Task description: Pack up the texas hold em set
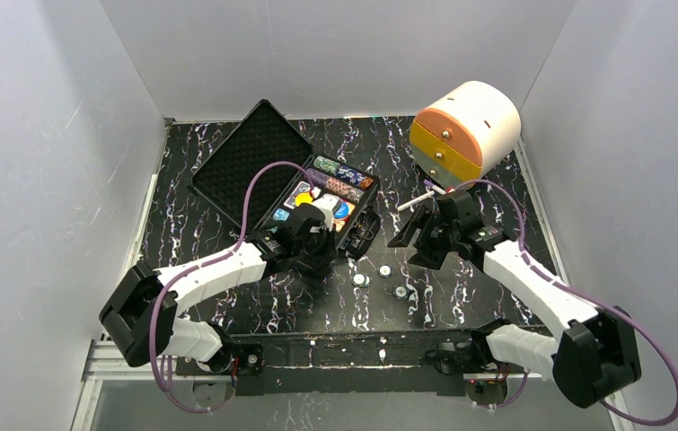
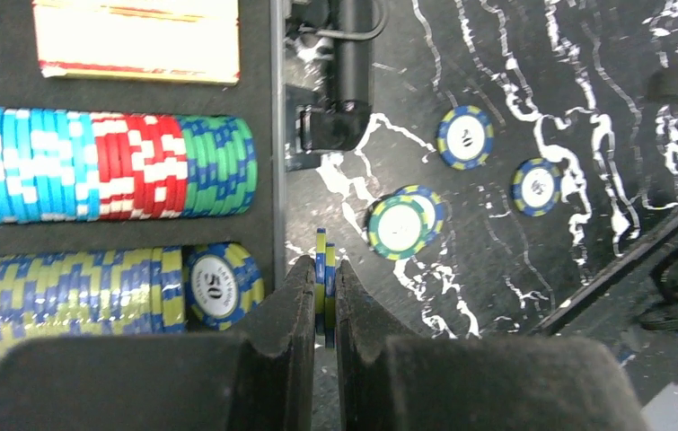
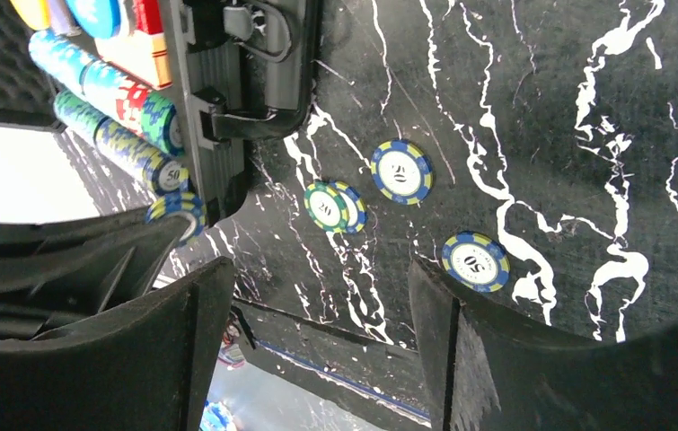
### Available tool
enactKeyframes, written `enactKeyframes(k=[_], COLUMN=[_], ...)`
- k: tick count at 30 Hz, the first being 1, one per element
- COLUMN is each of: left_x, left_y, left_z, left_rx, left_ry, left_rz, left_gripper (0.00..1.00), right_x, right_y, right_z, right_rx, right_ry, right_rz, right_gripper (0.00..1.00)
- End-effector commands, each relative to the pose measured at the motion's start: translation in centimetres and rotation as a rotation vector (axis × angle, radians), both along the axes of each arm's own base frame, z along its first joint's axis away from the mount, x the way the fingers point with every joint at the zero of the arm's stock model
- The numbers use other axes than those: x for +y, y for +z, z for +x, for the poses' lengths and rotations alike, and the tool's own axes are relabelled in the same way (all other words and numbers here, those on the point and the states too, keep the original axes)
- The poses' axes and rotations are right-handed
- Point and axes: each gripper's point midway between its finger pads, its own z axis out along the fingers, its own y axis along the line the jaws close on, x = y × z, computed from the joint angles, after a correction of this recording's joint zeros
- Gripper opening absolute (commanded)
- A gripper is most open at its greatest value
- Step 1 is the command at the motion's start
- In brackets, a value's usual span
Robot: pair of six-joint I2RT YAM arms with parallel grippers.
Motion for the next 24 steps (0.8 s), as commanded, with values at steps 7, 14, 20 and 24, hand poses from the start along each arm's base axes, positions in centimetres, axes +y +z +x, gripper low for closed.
enactKeyframes(k=[7, 14, 20, 24], left_x=[3.4, 4.9, 6.5, 6.3], left_y=[-1.5, -0.5, 0.5, 0.2], left_z=[0.2, 0.9, 1.4, 1.2], left_rx=[0.004, -0.055, -0.076, -0.071], left_ry=[0.052, 0.105, 0.107, 0.090], left_rz=[0.183, 0.225, 0.338, 0.330], left_gripper=[0.00, 0.00, 0.00, 0.00], right_x=[0.2, 0.1, 0.3, 0.2], right_y=[4.7, 4.6, 3.9, 2.2], right_z=[-0.7, -1.3, -1.3, -1.6], right_rx=[-0.191, -0.184, -0.176, -0.141], right_ry=[-0.011, 0.010, 0.038, 0.046], right_rz=[0.143, 0.135, 0.126, 0.107], right_gripper=[0.76, 0.76, 0.76, 0.76])
